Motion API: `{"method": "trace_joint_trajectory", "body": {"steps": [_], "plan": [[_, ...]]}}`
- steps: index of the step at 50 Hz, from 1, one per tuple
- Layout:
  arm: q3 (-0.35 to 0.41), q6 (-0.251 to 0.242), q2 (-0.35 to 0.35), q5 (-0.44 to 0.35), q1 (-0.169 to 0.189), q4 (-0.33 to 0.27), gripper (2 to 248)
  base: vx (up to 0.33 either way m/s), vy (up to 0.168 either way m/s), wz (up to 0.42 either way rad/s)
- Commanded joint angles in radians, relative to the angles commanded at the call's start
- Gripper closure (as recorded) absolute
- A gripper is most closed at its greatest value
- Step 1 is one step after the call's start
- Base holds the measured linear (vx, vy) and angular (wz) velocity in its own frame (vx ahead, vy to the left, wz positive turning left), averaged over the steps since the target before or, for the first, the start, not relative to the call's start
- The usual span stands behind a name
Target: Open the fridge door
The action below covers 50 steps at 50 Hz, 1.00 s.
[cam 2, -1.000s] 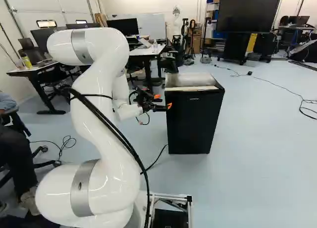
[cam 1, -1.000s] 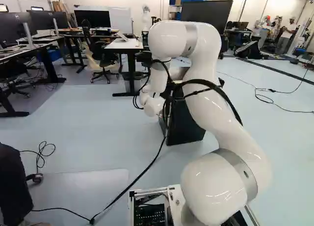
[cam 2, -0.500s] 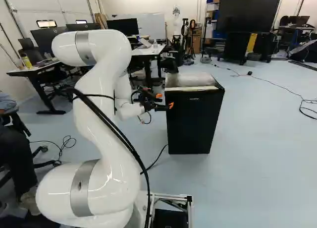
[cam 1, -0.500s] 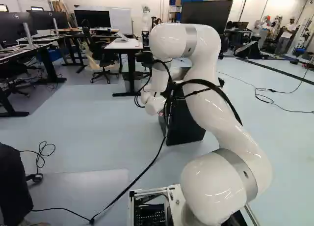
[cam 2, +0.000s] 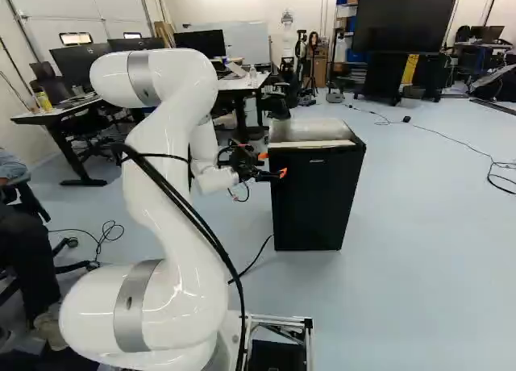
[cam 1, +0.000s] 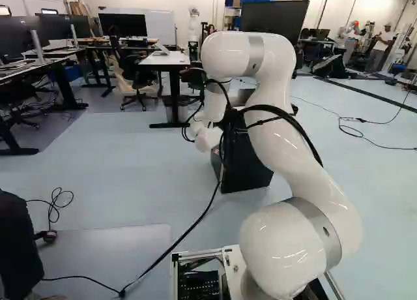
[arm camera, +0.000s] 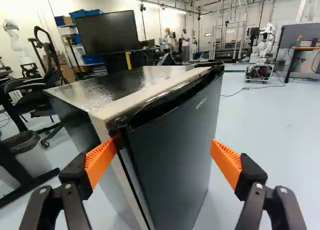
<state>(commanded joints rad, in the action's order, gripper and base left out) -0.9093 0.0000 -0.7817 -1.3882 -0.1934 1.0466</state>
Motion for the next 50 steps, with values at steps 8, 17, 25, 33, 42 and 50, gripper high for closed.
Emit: {"method": "trace_joint_trajectory", "body": {"steps": [8,17,25,33,42,50], "plan": [[0.041,0.000,0.023,0.000,0.005,0.018,3,0.000,0.000,0.000],[0.092,0.000,0.051,0.000,0.009,0.051,3,-0.001,-0.007,-0.024],[0.137,0.000,0.076,0.000,0.012,0.062,3,0.000,0.000,0.000],[0.182,0.000,0.101,0.000,0.014,0.064,3,0.000,0.000,0.000],[0.231,0.000,0.128,0.000,0.017,0.066,3,0.000,0.000,0.000],[0.275,0.000,0.151,0.000,0.020,0.078,3,0.000,0.000,0.000]]}}
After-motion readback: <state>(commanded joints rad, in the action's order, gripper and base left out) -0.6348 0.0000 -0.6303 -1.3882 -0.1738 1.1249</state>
